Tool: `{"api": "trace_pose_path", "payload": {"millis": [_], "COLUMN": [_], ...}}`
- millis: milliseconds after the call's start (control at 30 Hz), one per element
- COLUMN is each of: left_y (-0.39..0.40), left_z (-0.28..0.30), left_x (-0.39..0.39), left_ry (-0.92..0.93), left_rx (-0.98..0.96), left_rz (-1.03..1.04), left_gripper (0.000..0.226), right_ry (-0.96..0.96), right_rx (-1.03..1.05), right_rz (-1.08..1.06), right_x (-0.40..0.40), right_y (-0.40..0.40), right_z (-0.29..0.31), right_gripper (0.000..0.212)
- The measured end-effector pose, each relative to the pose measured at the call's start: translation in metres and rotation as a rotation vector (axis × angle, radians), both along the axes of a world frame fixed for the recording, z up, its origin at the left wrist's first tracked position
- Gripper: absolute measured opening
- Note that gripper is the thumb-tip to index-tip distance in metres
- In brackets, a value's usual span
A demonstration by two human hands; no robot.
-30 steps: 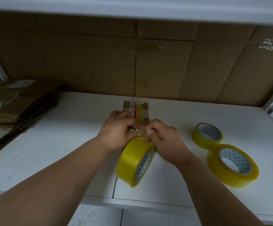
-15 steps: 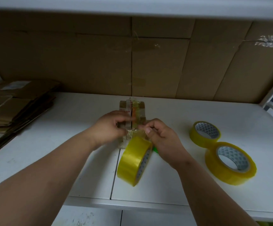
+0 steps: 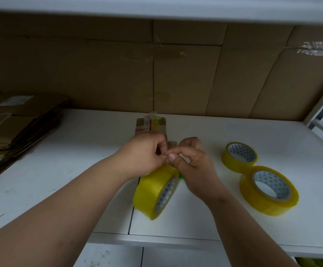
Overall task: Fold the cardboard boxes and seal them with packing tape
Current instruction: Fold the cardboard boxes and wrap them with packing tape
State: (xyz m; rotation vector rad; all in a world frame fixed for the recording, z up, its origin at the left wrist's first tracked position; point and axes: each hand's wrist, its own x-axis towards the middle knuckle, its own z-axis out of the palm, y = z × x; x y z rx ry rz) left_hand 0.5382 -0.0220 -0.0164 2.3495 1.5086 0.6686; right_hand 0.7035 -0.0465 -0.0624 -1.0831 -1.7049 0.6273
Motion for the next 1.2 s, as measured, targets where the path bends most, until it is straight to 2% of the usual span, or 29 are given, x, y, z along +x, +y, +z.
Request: {"api": "trace_pose_path", "payload": {"millis": [133, 200, 233, 300, 367, 400, 433, 567, 633, 733, 867, 967, 1100, 1200], "left_y": [-0.001, -0.004, -0.005, -0.007, -0.010, -0.012, -0.014, -0.020, -0.022, -0.028, -0.039, -0.042, -0.039, -0.038], "left_z": [0.002, 0.006, 0.008, 0.009, 0.009, 0.008, 0.008, 0.008, 0.010, 0.014, 0.016, 0.020, 0.027, 0.028], "left_x": [0.001, 0.002, 0.002, -0.002, -0.006, -0.008, -0.009, -0.013, -0.017, -0.021, -0.025, -0.031, -0.037, -0.038], "left_ry": [0.036, 0.055, 0.066, 0.041, -0.090, -0.166, -0.228, -0.382, -0.489, -0.643, -0.799, -0.970, -1.031, -1.065], "left_rx": [-0.023, -0.021, -0.024, -0.048, -0.107, -0.136, -0.158, -0.185, -0.232, -0.316, -0.410, -0.422, -0.349, -0.297], "left_rz": [0.051, 0.060, 0.063, 0.074, 0.103, 0.122, 0.142, 0.229, 0.241, 0.226, 0.221, 0.285, 0.342, 0.379], "left_gripper": [0.026, 0.026, 0.025, 0.024, 0.024, 0.023, 0.023, 0.023, 0.022, 0.023, 0.019, 0.019, 0.024, 0.026], "right_ry": [-0.005, -0.007, 0.059, 0.312, 0.436, 0.411, 0.370, 0.300, 0.247, 0.206, 0.317, 0.357, 0.224, 0.081], "right_rx": [0.080, 0.041, -0.021, -0.143, -0.180, -0.209, -0.247, -0.388, -0.468, -0.549, -0.552, -0.534, -0.555, -0.493], "right_rz": [-0.100, -0.136, -0.160, -0.189, -0.133, -0.061, 0.026, 0.190, 0.210, 0.217, 0.364, 0.477, 0.539, 0.501], "right_x": [-0.002, -0.002, 0.000, 0.006, 0.014, 0.017, 0.017, 0.015, 0.015, 0.019, 0.032, 0.040, 0.036, 0.035], "right_y": [-0.004, -0.006, -0.007, -0.009, -0.015, -0.020, -0.025, -0.037, -0.039, -0.039, -0.037, -0.033, -0.025, -0.019], "right_z": [-0.006, -0.009, -0.010, -0.008, -0.008, -0.009, -0.011, -0.020, -0.019, -0.017, -0.005, 0.015, 0.037, 0.053], "right_gripper": [0.027, 0.037, 0.042, 0.046, 0.027, 0.019, 0.023, 0.053, 0.057, 0.047, 0.027, 0.028, 0.023, 0.023]}}
